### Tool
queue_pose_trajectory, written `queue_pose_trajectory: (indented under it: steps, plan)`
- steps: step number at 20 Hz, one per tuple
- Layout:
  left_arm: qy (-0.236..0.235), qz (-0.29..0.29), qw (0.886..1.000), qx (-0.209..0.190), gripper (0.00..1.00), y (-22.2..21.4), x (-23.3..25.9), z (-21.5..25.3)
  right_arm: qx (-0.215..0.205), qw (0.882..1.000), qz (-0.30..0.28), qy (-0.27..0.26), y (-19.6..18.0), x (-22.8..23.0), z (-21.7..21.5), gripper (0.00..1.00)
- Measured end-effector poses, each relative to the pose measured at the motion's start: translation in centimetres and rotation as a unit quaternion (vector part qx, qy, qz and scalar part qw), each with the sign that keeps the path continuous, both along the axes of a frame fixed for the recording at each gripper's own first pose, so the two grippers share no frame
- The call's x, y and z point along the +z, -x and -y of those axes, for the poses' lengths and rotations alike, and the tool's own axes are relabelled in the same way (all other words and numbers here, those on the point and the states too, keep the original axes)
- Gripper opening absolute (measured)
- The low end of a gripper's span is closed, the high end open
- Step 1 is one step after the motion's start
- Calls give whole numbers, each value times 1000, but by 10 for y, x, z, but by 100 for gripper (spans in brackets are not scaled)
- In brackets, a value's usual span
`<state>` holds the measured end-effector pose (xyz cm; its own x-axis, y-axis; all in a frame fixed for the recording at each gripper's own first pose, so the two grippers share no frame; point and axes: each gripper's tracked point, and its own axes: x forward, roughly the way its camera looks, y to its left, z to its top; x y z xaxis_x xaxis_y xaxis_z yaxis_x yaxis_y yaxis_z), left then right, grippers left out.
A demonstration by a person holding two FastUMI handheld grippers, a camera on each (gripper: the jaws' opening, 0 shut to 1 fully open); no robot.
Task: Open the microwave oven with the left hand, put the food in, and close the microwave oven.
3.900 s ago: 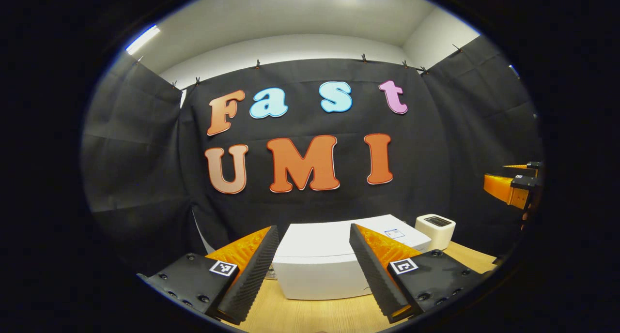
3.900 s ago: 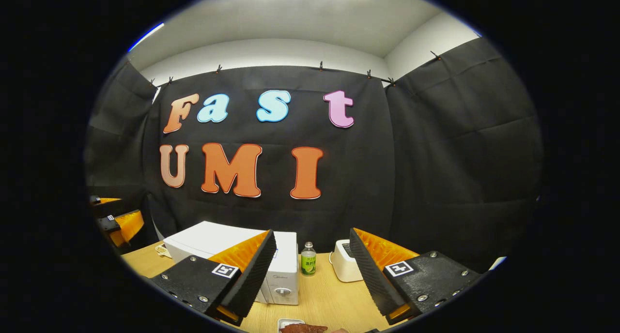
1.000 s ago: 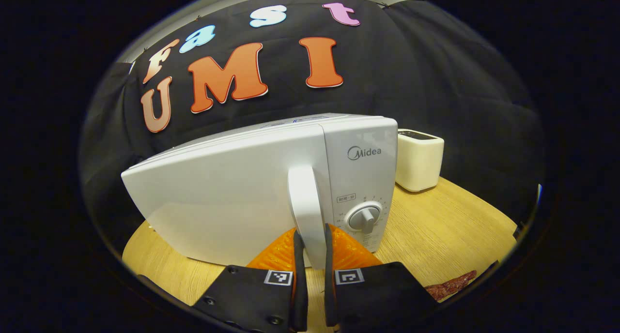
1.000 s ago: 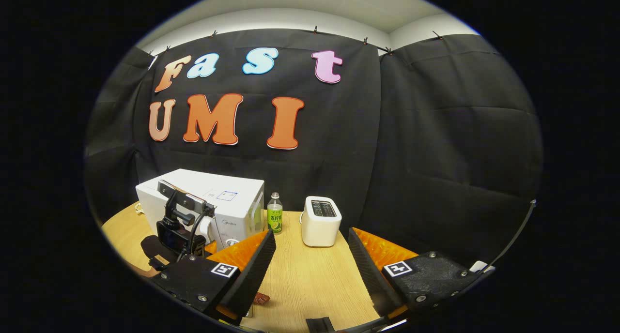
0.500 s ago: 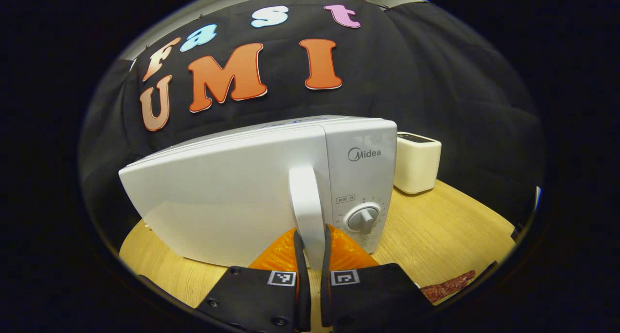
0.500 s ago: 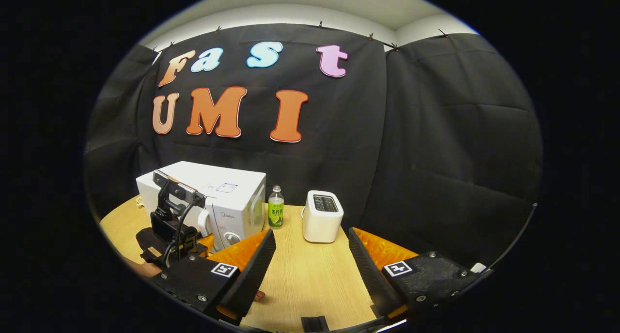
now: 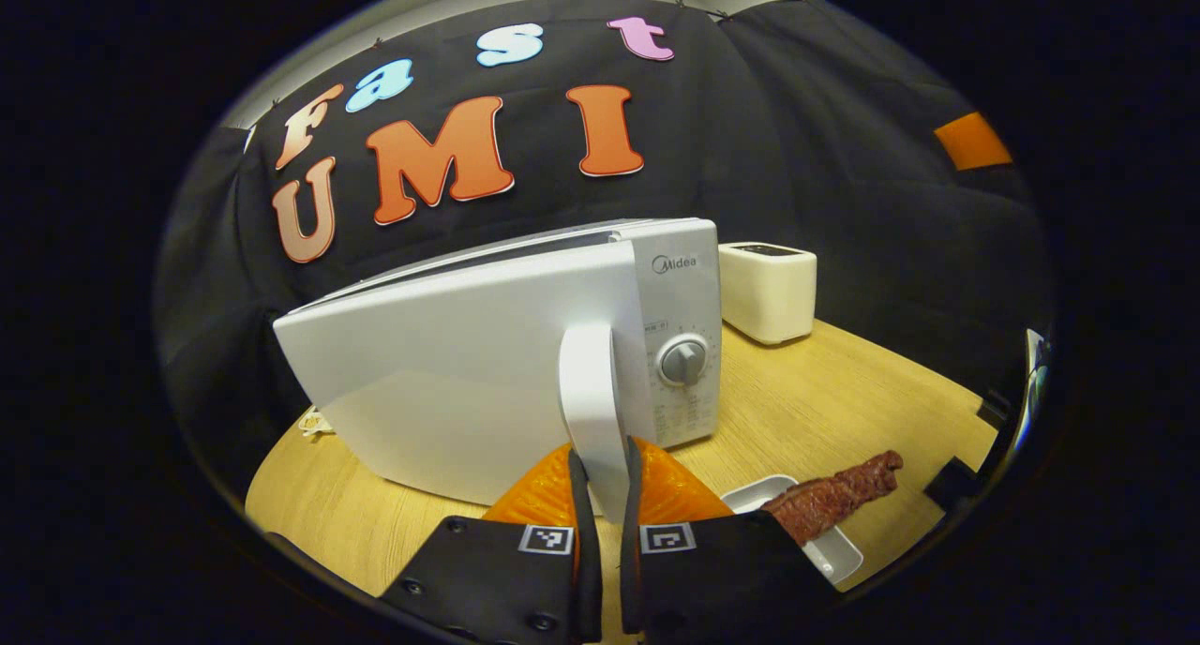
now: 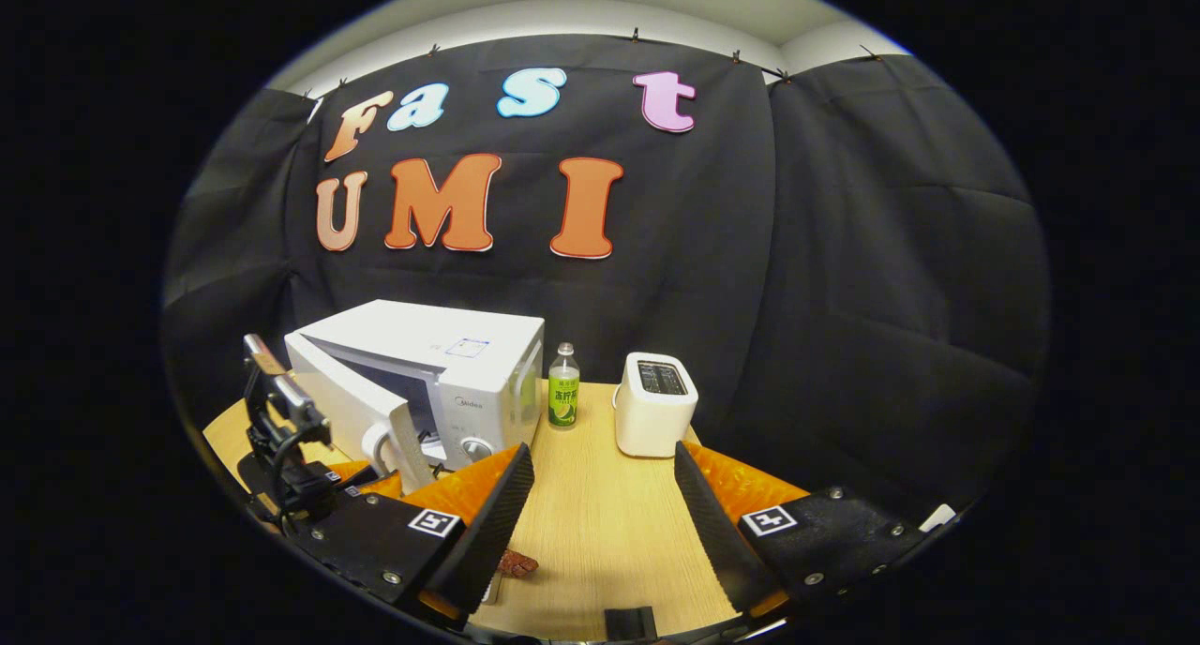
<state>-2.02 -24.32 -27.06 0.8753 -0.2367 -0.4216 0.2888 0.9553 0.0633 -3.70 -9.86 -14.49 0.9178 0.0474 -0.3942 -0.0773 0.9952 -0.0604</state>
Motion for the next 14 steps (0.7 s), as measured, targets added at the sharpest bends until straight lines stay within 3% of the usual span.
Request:
queue_pose_trajectory:
  steps: [1,6,14]
  plan:
    - [3,-8,1000,3,12,9,-1,-8,4,1000,-6,-4,0,-6,-5,94]
    - [-6,-26,999,17,11,56,1,-46,21,999,-42,-9,5,-38,-16,94]
    - [-28,-51,995,77,11,105,1,-118,42,994,-97,-9,6,-86,-33,94]
